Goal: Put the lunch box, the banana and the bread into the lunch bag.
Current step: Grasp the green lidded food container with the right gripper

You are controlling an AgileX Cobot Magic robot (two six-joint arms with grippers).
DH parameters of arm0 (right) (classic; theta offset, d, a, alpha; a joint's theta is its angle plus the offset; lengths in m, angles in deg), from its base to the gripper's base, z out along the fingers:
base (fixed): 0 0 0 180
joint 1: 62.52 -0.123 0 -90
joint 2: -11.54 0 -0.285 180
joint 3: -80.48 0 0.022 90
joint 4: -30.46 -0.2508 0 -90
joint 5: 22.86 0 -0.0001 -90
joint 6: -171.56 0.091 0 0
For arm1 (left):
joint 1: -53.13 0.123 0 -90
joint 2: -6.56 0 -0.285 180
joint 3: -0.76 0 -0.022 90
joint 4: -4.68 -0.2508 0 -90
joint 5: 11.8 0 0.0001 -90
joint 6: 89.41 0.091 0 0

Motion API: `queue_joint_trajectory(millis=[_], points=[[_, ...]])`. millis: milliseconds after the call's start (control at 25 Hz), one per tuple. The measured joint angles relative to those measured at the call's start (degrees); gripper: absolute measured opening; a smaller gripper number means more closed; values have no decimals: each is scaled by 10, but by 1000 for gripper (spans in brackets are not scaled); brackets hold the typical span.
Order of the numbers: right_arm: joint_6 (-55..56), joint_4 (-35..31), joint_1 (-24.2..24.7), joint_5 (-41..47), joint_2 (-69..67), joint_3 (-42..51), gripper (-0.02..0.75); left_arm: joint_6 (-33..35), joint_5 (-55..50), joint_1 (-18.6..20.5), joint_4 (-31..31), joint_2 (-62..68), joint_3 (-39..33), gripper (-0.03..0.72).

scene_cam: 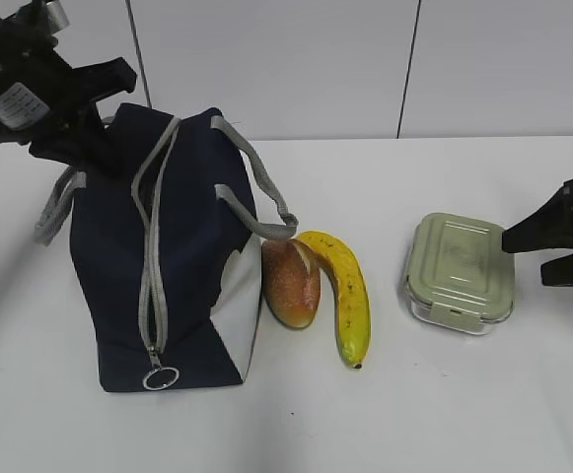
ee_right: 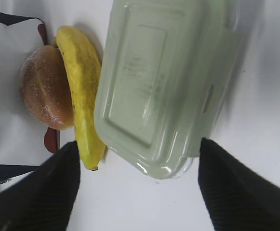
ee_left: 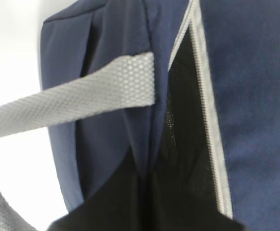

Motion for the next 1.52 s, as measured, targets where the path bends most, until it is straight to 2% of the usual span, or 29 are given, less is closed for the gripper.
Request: queue_joint_trajectory(millis=[240, 600, 800, 960, 1320, 1520], points=[[-3, -5, 0, 0, -34, -18, 564, 0, -1, 0, 0, 0, 0, -3], [-5, -50, 0, -32, -65, -19, 567, 0, -2, 0, 0, 0, 0, -3], [-32, -54, 0, -33, -104, -22, 626, 0, -2, 0, 0, 0, 0, -3], [-43, -67, 0, -6, -139, -46, 637, 0, -2, 0, 0, 0, 0, -3], [-45, -72, 0, 39, -199, -93, 629, 0, -4, 0, 0, 0, 0, -3], [-45, -78, 0, 56, -221, -101, 587, 0, -5, 0, -2, 0, 0, -3]])
